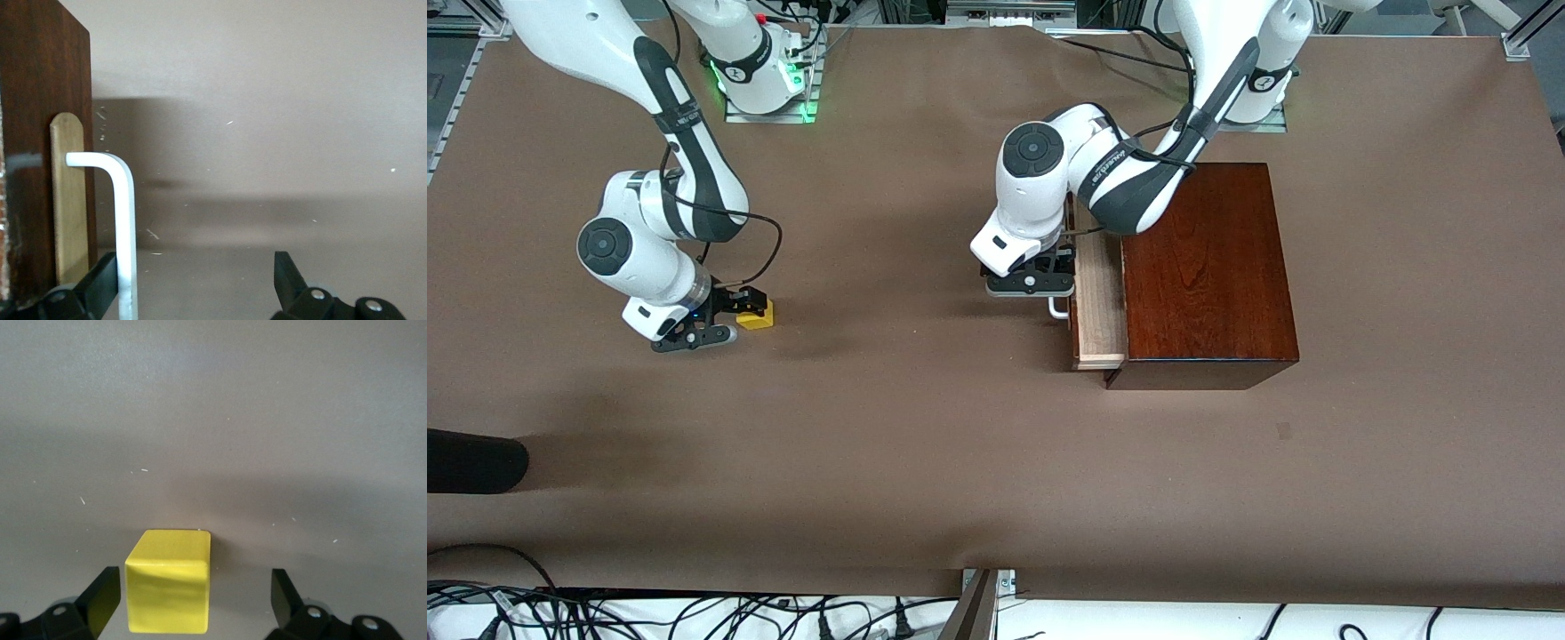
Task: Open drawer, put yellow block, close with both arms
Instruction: 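Pull the drawer with the left gripper while the right gripper grasps the block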
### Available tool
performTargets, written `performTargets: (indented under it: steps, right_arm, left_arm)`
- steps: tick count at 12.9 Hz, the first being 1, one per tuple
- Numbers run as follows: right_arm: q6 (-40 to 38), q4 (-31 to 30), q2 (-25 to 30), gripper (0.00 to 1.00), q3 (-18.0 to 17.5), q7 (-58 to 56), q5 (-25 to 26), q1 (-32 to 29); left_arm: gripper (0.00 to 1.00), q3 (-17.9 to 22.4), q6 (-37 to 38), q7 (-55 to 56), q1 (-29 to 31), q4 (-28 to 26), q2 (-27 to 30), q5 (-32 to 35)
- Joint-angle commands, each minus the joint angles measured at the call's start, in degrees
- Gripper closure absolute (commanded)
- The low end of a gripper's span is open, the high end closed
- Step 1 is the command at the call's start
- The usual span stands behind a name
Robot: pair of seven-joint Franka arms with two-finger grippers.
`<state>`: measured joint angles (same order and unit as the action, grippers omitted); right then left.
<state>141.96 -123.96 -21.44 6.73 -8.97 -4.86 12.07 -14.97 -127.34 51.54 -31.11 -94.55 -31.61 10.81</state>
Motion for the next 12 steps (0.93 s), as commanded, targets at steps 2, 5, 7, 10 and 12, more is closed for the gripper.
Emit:
performTargets:
  steps: [2,5,7,10,12]
  right_arm:
    - [1.3,-1.3,0.6,0.0,-1.4,1.4,-1.3,0.0]
    - [1.4,-1.4,0.3,0.0,-1.6,1.6,-1.2,0.0]
    - [1.5,-1.4,-0.4,0.0,-1.6,1.5,-1.2,0.0]
    - [3.1,-2.2,-1.1,0.01,-1.6,1.5,-1.2,0.0]
    - [4.0,-2.5,-1.7,0.06,-1.6,1.2,-1.2,0.0]
  left_arm:
    - [0.0,-0.8,-5.3,0.6,-1.3,1.1,-2.5,-1.7]
    - [0.0,-0.8,-5.3,0.6,-1.2,3.0,-2.3,-2.6]
    - [0.0,-0.8,-4.9,0.3,-1.0,3.4,-2.0,-3.2]
    - [0.0,-0.8,-4.6,0.5,-0.8,3.5,-1.4,-3.2]
    - [0.0,-0.8,-4.1,0.4,-0.5,3.6,-0.2,-3.6]
